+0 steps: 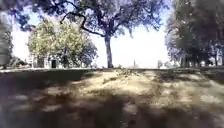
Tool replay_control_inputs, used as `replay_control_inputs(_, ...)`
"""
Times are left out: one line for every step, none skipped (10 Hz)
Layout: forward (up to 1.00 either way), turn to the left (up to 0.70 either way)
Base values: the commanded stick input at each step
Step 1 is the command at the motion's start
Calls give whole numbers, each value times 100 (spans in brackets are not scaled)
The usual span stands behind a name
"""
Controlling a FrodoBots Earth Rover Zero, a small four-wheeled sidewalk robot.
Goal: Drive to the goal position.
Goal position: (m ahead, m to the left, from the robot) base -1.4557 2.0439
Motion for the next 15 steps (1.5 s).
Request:
replay_control_inputs(85,0)
replay_control_inputs(85,0)
replay_control_inputs(85,0)
replay_control_inputs(85,0)
replay_control_inputs(85,0)
replay_control_inputs(85,-2)
replay_control_inputs(85,-2)
replay_control_inputs(85,-2)
replay_control_inputs(85,-2)
replay_control_inputs(85,-2)
replay_control_inputs(85,-2)
replay_control_inputs(85,-2)
replay_control_inputs(85,-2)
replay_control_inputs(85,-2)
replay_control_inputs(25,-4)
